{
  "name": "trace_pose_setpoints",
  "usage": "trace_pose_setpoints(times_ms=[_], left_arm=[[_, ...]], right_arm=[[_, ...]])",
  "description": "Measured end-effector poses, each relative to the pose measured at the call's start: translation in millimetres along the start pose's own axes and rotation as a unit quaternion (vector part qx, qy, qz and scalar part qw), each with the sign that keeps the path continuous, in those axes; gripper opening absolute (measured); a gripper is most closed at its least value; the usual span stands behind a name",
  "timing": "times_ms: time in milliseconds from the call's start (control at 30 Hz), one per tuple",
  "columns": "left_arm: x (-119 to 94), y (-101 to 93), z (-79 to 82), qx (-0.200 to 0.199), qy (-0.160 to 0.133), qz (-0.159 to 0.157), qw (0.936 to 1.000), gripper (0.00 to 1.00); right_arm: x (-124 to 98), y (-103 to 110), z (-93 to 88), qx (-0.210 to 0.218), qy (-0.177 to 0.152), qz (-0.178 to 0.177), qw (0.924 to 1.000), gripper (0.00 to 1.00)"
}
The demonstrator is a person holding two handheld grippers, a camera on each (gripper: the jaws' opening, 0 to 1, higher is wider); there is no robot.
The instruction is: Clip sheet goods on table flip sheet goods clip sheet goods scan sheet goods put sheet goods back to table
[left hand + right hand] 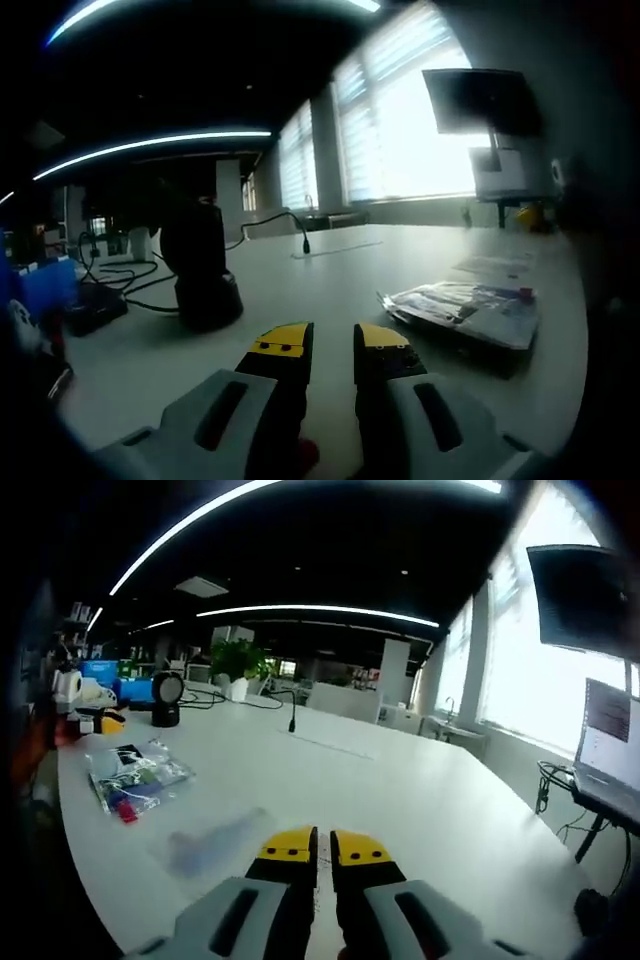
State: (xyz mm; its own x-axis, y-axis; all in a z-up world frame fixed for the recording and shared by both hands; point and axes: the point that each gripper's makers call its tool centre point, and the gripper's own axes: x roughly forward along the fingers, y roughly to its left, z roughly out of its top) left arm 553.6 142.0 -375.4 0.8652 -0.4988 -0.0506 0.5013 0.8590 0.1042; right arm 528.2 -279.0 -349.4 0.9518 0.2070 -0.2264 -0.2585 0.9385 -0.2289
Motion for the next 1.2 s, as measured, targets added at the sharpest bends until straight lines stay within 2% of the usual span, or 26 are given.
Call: trace_pose_setpoints(times_ms=[200,433,600,1200], left_arm=[[0,-0.8,0.9,0.012,-0.003,0.001,0.9999,0.09],[2,-3.7,-2.3,0.02,0.007,-0.006,0.9998,0.09],[1,-2.7,-0.9,0.018,0.003,-0.004,0.9998,0.09],[1,-5.2,-0.4,0.02,0.001,-0.009,0.9998,0.09]], right_arm=[[8,6,-2.0,-0.008,0.022,0.017,0.9996,0.08],[18,3,4.4,-0.02,0.04,0.024,0.9987,0.1],[27,2,1.7,-0.021,0.057,0.029,0.9977,0.1],[33,-2,7.5,-0.027,0.076,0.039,0.996,0.11]])
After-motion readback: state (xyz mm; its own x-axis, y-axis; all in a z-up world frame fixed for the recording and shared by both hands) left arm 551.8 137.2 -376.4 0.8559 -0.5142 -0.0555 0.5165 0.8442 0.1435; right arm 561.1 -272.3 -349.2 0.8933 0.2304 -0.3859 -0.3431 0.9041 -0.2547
